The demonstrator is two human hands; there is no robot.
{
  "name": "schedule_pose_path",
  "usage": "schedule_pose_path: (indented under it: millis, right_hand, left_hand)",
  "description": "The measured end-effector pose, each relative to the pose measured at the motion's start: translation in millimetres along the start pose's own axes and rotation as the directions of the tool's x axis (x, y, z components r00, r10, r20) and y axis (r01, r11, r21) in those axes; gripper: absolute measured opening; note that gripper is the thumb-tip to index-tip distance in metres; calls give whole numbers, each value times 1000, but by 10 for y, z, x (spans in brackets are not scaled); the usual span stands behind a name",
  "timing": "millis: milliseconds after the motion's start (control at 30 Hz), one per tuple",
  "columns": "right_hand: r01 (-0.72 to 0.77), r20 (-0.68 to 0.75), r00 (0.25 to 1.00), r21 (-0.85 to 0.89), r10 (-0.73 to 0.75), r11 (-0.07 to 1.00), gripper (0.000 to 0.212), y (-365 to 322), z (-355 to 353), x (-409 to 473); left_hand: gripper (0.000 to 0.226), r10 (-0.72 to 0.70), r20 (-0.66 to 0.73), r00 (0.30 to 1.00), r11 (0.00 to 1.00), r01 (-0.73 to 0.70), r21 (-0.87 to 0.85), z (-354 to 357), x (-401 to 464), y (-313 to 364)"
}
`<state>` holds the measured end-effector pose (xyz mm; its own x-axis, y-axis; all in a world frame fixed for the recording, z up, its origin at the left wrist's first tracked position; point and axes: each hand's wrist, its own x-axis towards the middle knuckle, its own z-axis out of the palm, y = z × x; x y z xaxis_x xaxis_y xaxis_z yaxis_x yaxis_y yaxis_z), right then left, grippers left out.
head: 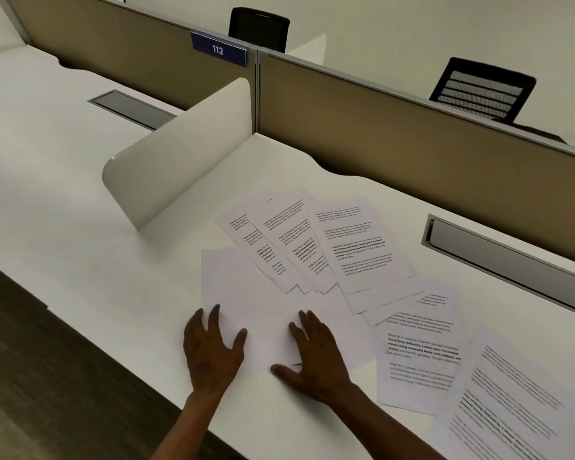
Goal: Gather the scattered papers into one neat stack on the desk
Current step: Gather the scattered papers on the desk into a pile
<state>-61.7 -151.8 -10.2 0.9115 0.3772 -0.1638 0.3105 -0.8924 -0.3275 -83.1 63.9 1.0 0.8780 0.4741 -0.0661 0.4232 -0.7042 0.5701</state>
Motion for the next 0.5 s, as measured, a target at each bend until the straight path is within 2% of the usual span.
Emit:
schedule_pose_path:
  millis: [100,167,267,333,400,500]
  right_hand:
    - [-18,1,1000,18,18,1000,104,-22,-2,-42]
    - [-31,13,999,25,31,999,106,3,-29,-80]
    - [6,31,999,17,-6,1000,108,24,-47,-142]
    - [30,59,998,42,-33,999,110,-14,-33,-212]
    - [43,66,997,80,-49,996,109,-67,-5,-256]
    - [39,57,997,140,-48,989,109,-70,-54,-311]
  left_hand:
    - [81,-32,31,999,998,34,-50,29,-5,231]
    - [85,-136,38,990,975,141,-170,20,3,325]
    - [92,-344,51,937,855,336,-396,-110,149,251]
    - [92,-433,85,898,775,418,-474,-243,270,119]
    - [87,-466,153,871,710,472,-522,-363,402,-29]
    - [70,-376,314,872,727,487,-483,-418,505,-86]
